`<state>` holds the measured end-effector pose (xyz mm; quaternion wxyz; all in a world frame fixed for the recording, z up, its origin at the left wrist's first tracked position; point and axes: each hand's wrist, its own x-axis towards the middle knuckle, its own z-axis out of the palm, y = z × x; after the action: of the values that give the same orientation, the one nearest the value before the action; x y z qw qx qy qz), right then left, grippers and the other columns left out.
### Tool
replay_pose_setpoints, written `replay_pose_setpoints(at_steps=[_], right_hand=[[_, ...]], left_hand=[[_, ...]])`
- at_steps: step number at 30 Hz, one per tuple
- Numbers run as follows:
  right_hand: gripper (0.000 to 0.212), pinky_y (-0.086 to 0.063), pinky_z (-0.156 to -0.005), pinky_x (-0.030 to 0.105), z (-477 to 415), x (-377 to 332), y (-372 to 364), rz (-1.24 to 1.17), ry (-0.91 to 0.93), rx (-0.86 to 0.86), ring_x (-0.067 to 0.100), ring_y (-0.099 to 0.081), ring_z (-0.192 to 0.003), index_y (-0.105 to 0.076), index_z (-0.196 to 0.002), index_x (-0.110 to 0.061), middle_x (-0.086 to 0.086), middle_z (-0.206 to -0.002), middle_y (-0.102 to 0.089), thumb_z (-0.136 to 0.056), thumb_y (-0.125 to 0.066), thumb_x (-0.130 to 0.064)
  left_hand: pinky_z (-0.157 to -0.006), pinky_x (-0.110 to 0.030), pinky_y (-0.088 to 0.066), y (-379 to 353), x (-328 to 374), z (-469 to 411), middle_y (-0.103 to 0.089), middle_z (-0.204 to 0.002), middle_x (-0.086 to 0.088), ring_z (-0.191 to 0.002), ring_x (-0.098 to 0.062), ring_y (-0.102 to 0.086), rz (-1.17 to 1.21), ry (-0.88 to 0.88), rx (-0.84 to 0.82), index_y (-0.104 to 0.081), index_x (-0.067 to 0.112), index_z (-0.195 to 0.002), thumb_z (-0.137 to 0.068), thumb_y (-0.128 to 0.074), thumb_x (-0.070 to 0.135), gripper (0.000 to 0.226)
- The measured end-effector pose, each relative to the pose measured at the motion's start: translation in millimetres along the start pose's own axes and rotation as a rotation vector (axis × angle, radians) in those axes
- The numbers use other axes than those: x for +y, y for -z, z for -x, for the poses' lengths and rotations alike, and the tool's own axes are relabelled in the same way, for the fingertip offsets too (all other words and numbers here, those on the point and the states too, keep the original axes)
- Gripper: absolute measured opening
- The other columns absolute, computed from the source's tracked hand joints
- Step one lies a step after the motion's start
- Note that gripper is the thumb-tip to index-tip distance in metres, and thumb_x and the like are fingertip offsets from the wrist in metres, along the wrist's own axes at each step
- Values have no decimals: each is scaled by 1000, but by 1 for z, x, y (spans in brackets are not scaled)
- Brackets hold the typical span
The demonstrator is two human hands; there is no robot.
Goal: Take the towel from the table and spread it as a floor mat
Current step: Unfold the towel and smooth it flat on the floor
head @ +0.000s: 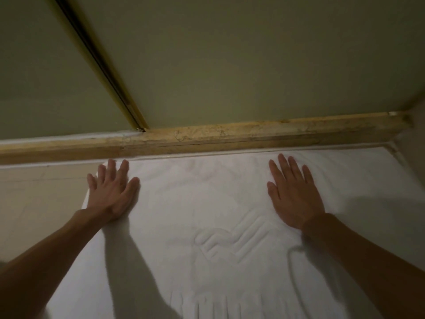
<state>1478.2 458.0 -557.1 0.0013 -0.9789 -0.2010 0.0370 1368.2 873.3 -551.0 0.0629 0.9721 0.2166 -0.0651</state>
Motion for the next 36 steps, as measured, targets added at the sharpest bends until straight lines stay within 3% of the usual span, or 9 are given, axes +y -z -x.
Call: replay_pose_setpoints(at_steps=[4, 8, 15, 23, 28, 33, 36], right_hand=[[59, 0, -118, 45, 1, -1, 4, -18, 2, -23, 24, 3, -146, -5, -151, -20, 8, -160, 2, -97, -13, -42], [58, 1, -119, 42, 8, -7, 12, -42, 30, -32, 25, 2, -146, -6, -151, -16, 11, -159, 1, -99, -14, -40], [58, 6, -116, 39, 59, -23, 20, -81, 74, -42, 25, 6, -146, -2, -151, -18, 11, -159, 4, -99, -12, -42], [57, 11, -115, 41, 101, -23, 12, -24, 61, -40, 29, 15, -144, 7, -149, -13, 15, -157, 12, -100, -10, -36], [57, 9, -116, 41, 114, -16, 5, -38, 75, -74, 28, 15, -144, 4, -149, -13, 14, -157, 11, -100, -13, -36], [63, 2, -119, 42, 115, -16, 5, -50, 62, -56, 26, 10, -145, 1, -150, -16, 11, -158, 8, -95, 1, -46], [61, 0, -119, 41, 115, -15, 4, -64, 63, -51, 25, 6, -146, -3, -150, -16, 11, -159, 4, -97, -10, -46]], left_hand=[[-113, -50, 15, 16, 58, 19, 12, -158, -7, -144, -25, 17, 53, -178, 54, 6, 27, -151, -77, 10, 76, 89], [-114, -44, 17, 19, 124, 54, 20, -156, -1, -143, -18, 22, 138, -397, -14, 12, 35, -147, -83, 9, 71, 74], [-116, -46, 15, -4, 204, 112, 18, -159, 2, -142, -19, 25, 75, -560, -66, 16, 36, -147, -92, 0, 56, 60], [-115, -46, 17, -29, 248, 149, 6, -161, -3, -145, -26, 16, 40, -711, -80, 3, 23, -152, -91, 1, 54, 68], [-115, -52, 12, -44, 252, 156, 6, -161, -1, -146, -24, 16, -58, -712, -81, 4, 22, -152, -92, 2, 55, 68], [-114, -52, 14, -48, 241, 155, 9, -160, 3, -145, -20, 18, -42, -645, -43, 4, 32, -152, -94, 1, 57, 63], [-114, -50, 15, -50, 217, 153, 11, -160, 4, -144, -19, 21, -40, -589, -29, 6, 35, -151, -93, 2, 58, 62]])
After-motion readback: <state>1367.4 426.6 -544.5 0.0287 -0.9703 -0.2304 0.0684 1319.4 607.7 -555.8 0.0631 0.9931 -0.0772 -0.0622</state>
